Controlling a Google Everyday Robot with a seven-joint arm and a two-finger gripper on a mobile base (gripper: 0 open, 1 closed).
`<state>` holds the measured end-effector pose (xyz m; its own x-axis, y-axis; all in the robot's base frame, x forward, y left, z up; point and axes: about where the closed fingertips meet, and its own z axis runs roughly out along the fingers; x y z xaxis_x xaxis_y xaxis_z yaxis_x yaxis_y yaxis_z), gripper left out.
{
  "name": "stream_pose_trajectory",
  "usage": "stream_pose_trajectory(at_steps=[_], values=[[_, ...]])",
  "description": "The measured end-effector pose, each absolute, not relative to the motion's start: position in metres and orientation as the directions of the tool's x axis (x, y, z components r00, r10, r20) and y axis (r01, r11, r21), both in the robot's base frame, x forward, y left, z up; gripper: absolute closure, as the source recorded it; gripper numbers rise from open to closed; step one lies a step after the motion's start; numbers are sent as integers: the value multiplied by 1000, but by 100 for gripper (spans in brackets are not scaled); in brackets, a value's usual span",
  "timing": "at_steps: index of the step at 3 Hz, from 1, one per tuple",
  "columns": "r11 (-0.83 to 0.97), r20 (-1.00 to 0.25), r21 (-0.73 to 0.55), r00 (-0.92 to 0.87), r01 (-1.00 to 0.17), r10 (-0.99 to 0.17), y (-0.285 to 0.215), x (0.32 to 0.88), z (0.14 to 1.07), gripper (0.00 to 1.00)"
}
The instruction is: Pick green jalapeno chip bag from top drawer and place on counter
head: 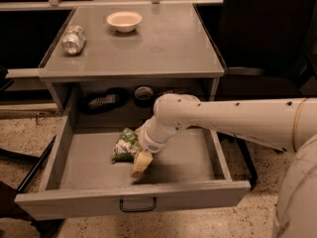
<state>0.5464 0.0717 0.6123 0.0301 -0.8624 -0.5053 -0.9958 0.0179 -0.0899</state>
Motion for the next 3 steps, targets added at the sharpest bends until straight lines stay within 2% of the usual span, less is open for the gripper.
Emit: stream_pose_trajectory(at_steps=[3], values=[[18,-505,-90,30,-996,-862,72,546,612,88]])
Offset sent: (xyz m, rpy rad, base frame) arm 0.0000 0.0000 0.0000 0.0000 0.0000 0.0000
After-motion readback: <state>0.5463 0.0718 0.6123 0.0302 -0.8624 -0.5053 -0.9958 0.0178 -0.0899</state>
